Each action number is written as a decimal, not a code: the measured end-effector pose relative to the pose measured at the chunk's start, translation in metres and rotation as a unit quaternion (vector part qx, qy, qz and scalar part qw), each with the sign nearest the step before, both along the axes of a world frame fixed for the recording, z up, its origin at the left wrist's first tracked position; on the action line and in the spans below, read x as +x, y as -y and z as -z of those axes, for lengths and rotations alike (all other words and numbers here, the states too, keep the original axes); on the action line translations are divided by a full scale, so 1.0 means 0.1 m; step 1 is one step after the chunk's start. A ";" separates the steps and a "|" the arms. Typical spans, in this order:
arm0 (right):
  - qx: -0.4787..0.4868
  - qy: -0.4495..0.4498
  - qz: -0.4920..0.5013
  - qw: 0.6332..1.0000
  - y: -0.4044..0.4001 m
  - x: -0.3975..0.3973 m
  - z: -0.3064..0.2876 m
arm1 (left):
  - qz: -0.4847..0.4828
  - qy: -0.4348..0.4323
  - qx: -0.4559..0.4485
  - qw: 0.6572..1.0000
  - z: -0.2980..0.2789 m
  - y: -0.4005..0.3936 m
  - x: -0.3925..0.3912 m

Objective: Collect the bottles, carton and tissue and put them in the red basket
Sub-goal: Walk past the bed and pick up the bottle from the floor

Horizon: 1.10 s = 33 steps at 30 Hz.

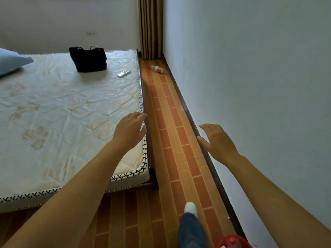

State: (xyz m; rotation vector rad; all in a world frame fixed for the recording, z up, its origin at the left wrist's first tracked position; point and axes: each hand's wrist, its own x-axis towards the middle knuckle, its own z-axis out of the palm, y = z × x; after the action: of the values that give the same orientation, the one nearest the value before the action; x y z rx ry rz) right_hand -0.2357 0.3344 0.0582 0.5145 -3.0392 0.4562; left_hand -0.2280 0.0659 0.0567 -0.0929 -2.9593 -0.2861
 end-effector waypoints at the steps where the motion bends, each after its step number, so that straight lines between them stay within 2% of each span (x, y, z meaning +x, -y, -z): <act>1: 0.003 0.001 -0.003 1.000 -0.05 -0.16 0.03 | -0.004 -0.001 0.001 1.000 0.02 -0.04 -0.15; 10: 0.020 0.018 -0.049 0.998 -0.48 -1.90 0.03 | -0.063 0.026 0.023 0.997 0.15 -0.52 -1.67; 16: 0.032 0.008 -0.079 0.996 -0.49 -2.88 -0.06 | -0.099 0.021 0.035 0.994 0.13 -0.56 -2.44; 23: 0.035 0.018 -0.087 0.995 -0.28 -3.87 0.02 | -0.115 0.023 0.040 0.992 0.21 -0.36 -3.38; 33: 0.008 0.007 -0.056 0.998 0.54 -5.84 0.05 | -0.074 -0.004 0.043 0.996 0.30 0.40 -5.51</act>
State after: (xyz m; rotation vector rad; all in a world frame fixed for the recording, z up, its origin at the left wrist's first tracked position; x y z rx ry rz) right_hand -0.8196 0.2808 0.0533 0.6867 -3.0407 0.4409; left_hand -0.7794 0.0259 0.0269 0.1337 -2.9223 -0.3898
